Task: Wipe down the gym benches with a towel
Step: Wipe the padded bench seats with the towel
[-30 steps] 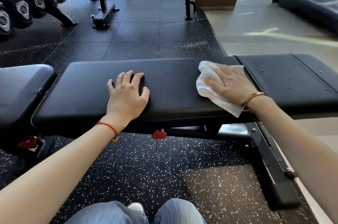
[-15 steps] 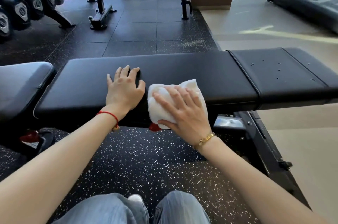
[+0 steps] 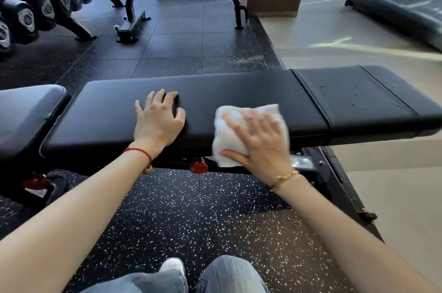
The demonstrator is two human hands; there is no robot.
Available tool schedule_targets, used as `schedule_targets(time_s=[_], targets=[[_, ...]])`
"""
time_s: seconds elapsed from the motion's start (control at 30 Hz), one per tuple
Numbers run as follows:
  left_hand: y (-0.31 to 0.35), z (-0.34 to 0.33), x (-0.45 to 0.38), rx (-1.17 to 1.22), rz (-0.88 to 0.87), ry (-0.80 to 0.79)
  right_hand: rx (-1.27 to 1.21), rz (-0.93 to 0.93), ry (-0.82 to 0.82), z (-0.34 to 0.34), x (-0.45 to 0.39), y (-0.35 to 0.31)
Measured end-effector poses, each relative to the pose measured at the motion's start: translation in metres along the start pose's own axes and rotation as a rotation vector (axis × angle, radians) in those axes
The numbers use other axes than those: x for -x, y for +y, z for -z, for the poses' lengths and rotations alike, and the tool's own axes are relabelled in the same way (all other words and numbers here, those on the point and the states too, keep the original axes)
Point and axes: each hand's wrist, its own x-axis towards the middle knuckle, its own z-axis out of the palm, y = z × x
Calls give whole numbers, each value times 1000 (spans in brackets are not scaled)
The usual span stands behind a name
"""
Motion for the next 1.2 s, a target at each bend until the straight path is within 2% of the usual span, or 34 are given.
schedule_targets(time_s=[0.07, 0.17, 0.27, 0.33, 0.4, 0.47, 0.6, 0.77, 0.93, 1.07, 1.13, 1.2], targets=[[-3, 3, 0, 0, -4, 9, 6, 65, -12, -3, -10, -21], [-8, 5, -1, -7, -24, 0, -33, 93, -83, 2, -7, -7], [-9, 6, 0, -33, -26, -8, -58, -62, -104, 13, 9, 35], [-9, 3, 1, -52, -31, -26, -106, -218, -47, 18, 10, 54], [-7, 2, 1, -71, -29, -53, -158, -365, -49, 18, -7, 59], [-3, 3, 1, -74, -24, -75, -158, -432, -107, 14, -35, 55], [-3, 3, 0, -63, -26, -102, -182, -285, -214, 5, -79, 13], [-5, 6, -2, -33, -38, -90, -237, -156, -156, 10, -61, 3], [-1, 3, -1, -40, -52, -71, -288, -130, -94, 23, -27, 26], [9, -2, -1, -69, -125, -31, -117, -165, -40, 28, -17, 64], [27, -4, -5, -5, -60, -80, -22, -182, -13, 35, -10, 93], [56, -11, -7, 36, -38, -95, -78, -185, -35, 41, 0, 119]])
